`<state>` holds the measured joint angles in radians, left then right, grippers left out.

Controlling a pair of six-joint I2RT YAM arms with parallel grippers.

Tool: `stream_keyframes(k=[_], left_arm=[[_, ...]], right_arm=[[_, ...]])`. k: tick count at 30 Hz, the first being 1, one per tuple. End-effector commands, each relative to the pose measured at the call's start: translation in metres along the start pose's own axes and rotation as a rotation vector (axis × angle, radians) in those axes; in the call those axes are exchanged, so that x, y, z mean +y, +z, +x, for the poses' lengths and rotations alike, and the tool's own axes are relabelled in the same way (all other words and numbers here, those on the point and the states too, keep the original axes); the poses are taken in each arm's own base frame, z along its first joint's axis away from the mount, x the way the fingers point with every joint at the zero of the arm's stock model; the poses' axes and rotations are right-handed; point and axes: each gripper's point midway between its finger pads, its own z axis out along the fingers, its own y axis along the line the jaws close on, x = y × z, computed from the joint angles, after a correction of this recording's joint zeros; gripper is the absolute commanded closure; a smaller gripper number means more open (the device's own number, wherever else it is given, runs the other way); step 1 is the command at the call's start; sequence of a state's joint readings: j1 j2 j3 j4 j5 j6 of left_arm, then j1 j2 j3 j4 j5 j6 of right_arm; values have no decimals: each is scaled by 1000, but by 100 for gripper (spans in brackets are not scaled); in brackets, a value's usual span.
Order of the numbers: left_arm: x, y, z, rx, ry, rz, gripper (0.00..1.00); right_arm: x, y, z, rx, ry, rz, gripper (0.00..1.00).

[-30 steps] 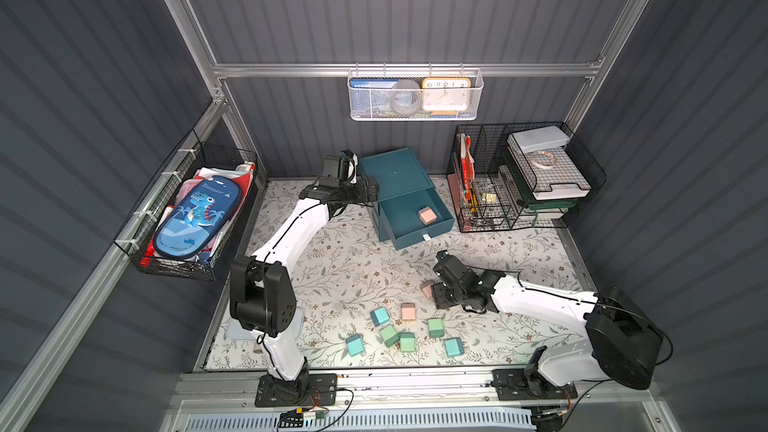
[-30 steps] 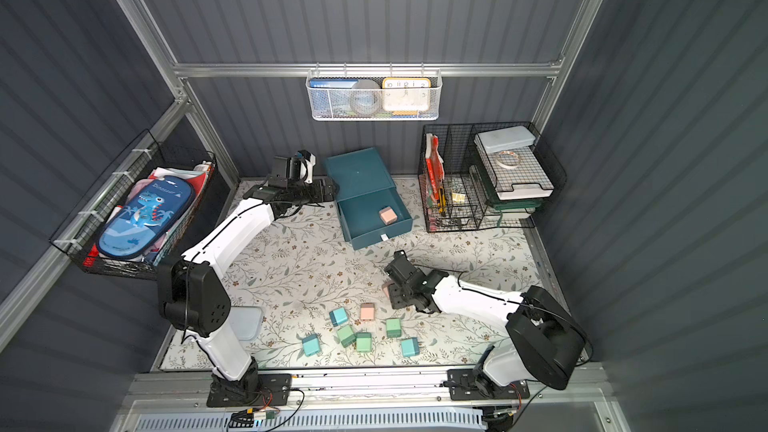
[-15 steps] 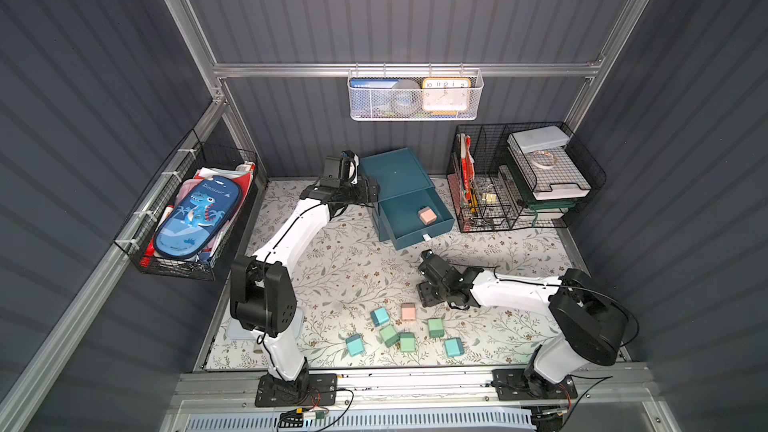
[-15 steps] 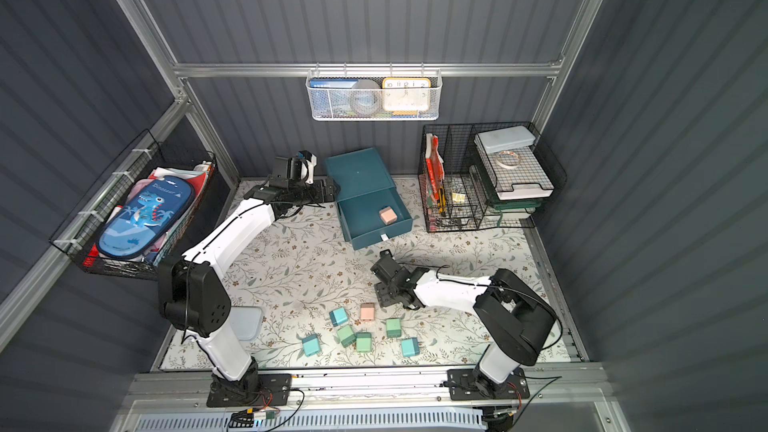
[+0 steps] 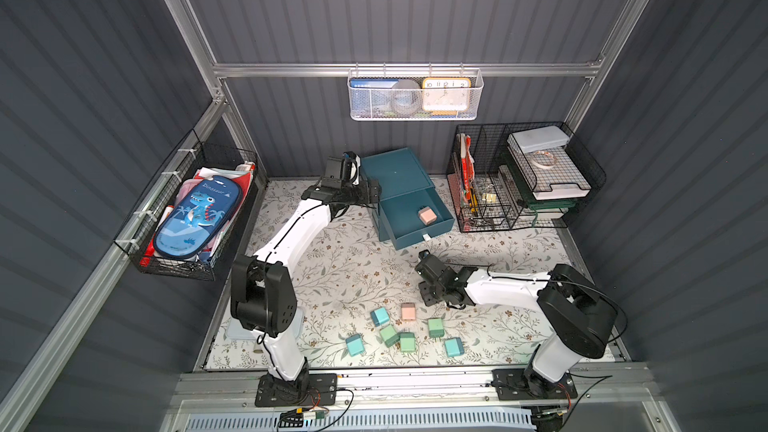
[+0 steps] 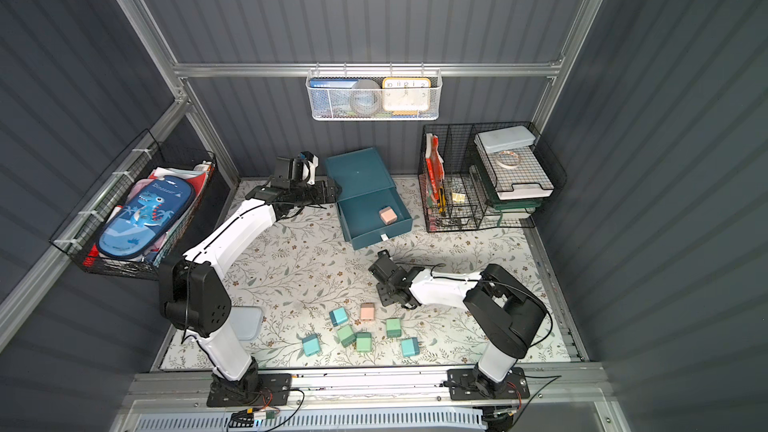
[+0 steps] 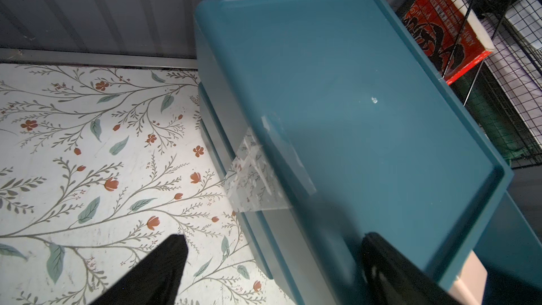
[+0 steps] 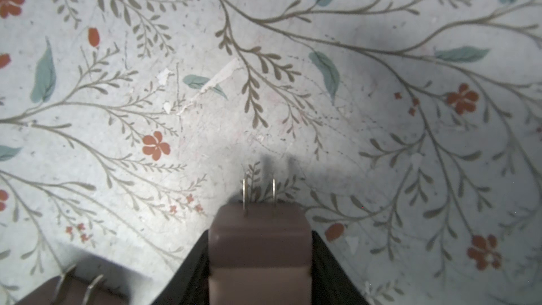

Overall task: Place the plugs into the drawer by color
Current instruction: Pick up the plug from the center of the board, then place the plug in the drawer.

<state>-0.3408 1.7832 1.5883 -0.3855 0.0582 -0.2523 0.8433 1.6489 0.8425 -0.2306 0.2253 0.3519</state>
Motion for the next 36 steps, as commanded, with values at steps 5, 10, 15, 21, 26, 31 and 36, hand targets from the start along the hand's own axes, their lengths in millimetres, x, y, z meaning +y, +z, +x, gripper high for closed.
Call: stream_keyframes(k=[5, 10, 15, 21, 26, 31, 36], left_arm=[[1, 7, 14, 44, 12, -7, 3], [-2, 7, 14, 45, 15, 1, 3], [-5, 7, 13, 43, 20, 8, 3], [-5, 6, 12, 43, 26, 1, 3], [-3, 5, 11, 39, 28, -7, 3], [-3, 8, 13, 45, 25, -4, 3], [-4, 8, 14, 47, 22, 0, 3]], right_arm=[[-8, -71, -20, -73, 11, -21, 66], [-3, -141, -53, -193, 34, -106, 69], [5, -189, -113, -248, 12, -129, 69], [4, -177, -187, -200, -26, -115, 70], [4, -146, -215, -166, -37, -109, 69], [4, -117, -223, -145, -28, -121, 66], [-5, -86, -216, -92, -38, -92, 62]])
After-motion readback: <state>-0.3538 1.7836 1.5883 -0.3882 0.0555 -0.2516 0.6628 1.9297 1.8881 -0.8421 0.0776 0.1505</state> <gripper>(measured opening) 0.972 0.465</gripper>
